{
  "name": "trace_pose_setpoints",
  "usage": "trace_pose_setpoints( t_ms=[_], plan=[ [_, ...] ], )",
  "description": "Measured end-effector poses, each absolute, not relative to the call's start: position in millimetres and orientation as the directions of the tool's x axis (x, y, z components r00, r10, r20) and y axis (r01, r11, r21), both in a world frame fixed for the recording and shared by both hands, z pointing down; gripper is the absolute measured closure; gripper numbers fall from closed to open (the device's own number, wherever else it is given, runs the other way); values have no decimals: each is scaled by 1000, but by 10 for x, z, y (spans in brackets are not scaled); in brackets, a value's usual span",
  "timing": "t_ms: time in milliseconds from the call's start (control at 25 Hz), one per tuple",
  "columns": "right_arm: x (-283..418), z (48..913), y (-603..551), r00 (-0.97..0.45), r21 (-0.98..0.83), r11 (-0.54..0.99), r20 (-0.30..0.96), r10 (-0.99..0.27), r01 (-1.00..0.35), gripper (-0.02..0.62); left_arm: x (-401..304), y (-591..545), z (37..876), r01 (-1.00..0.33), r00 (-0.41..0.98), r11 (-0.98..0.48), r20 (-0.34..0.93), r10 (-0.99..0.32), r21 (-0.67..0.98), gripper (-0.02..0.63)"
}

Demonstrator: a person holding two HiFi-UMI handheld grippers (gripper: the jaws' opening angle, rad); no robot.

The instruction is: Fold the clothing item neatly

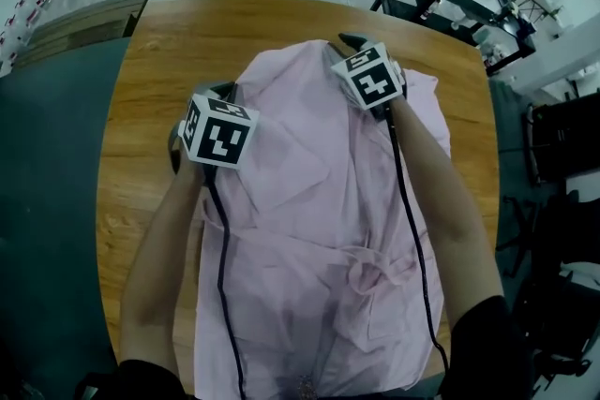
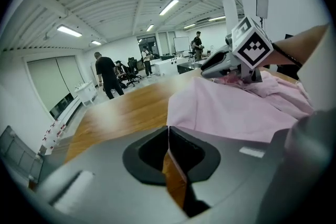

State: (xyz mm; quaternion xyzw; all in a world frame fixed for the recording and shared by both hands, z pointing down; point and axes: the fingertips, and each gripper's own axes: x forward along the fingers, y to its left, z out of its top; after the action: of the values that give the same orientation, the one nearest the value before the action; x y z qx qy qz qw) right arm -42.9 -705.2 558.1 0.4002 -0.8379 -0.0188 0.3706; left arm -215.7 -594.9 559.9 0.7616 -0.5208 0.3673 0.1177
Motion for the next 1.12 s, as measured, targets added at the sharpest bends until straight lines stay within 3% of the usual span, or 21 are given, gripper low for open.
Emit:
trace_pose_setpoints(
  t_ms=[240, 680, 1120],
  plan=[
    [-24, 5044, -6854, -434, 255, 625, 530, -728, -738, 492, -2036, -5789, 5287, -864, 228, -458, 649, -726, -209, 591],
    [849, 4952, -6142, -368, 259, 596, 585, -723, -760, 492, -1252, -5466, 4991, -806, 327, -557, 633, -702, -201, 591],
    [844, 5196, -6379, -436, 206, 672, 620, -652, -711, 492, -502, -5864, 5183, -782, 362, -595, 644, -674, -184, 591]
  ],
)
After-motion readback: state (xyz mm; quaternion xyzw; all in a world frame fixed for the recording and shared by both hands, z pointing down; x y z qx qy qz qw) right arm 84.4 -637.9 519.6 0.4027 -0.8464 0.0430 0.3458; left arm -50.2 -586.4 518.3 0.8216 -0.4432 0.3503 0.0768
